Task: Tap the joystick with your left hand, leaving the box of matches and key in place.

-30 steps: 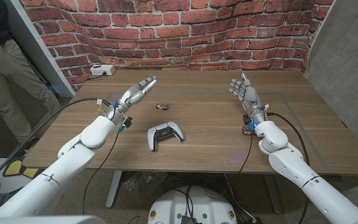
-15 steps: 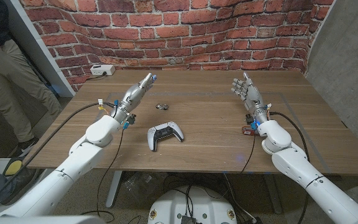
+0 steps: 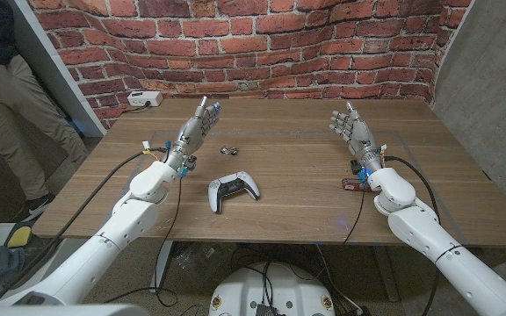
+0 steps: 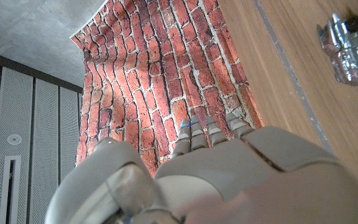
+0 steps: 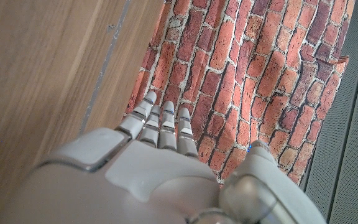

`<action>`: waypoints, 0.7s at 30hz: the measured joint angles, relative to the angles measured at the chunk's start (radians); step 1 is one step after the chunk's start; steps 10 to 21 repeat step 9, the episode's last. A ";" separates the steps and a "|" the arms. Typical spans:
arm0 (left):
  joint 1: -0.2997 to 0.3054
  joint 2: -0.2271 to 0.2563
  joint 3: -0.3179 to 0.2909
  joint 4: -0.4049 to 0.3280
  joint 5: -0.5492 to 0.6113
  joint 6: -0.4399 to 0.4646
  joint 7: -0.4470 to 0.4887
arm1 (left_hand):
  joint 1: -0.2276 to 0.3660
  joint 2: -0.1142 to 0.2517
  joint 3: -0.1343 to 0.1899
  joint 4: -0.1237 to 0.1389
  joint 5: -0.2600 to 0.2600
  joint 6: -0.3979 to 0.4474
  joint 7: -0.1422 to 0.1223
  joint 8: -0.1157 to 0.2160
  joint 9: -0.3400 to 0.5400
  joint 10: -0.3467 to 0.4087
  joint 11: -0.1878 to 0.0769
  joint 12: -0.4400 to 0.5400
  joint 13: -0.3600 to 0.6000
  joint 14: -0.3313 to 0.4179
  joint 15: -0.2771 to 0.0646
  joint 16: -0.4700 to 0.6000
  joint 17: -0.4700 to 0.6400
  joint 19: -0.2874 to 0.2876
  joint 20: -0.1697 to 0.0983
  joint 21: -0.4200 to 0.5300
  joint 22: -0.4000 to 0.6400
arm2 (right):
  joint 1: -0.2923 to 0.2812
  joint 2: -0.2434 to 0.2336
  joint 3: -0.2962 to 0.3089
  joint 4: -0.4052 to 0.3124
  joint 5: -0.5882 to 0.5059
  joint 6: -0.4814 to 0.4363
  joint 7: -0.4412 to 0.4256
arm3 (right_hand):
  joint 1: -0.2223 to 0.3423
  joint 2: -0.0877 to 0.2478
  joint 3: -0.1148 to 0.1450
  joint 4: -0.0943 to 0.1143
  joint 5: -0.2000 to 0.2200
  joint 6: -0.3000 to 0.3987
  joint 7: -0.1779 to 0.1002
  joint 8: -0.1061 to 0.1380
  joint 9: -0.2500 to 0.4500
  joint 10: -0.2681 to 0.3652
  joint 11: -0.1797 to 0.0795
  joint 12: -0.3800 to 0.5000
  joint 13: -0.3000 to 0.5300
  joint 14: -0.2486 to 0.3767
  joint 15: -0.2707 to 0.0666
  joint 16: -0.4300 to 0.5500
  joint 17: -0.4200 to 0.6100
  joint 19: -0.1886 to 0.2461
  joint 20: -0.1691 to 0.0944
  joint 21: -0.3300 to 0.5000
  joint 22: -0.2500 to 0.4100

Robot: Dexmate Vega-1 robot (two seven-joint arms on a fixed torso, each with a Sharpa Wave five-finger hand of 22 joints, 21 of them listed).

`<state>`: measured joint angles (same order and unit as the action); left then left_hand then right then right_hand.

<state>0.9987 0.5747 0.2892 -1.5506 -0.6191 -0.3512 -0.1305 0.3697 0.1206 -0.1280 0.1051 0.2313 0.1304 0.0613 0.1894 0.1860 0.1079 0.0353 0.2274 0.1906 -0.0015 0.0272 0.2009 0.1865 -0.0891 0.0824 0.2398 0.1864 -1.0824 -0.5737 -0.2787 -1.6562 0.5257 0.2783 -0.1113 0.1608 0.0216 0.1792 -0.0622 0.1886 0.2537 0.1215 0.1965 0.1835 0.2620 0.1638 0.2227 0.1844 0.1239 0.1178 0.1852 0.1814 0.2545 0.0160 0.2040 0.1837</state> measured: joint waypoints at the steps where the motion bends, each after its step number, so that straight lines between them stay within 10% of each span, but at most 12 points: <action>1: -0.002 -0.002 0.001 0.004 -0.005 0.001 -0.001 | 0.000 0.000 0.000 0.000 0.000 0.002 -0.002 0.000 0.000 0.003 -0.003 0.000 0.000 0.002 0.002 0.000 0.000 0.002 0.002 0.000 0.000 | 0.001 0.000 0.000 0.001 0.001 0.000 0.002 | 0.000 0.000 0.000 0.000 0.000 0.000 0.000 0.000 0.000 0.003 0.003 0.000 0.000 0.000 0.000 0.000 0.000 0.000 0.000 0.000 0.000; 21: -0.012 -0.011 0.010 0.027 -0.051 0.003 -0.014 | 0.000 0.000 -0.004 -0.004 0.000 0.007 -0.007 0.007 0.000 0.008 0.002 0.000 0.000 0.008 0.008 0.000 0.000 0.002 0.002 0.000 0.000 | 0.012 0.001 0.000 0.016 0.009 -0.002 0.008 | 0.000 0.000 0.000 0.000 0.000 0.000 0.000 0.000 0.000 0.005 0.005 0.000 0.000 0.000 0.000 0.000 0.000 0.000 0.000 0.000 0.000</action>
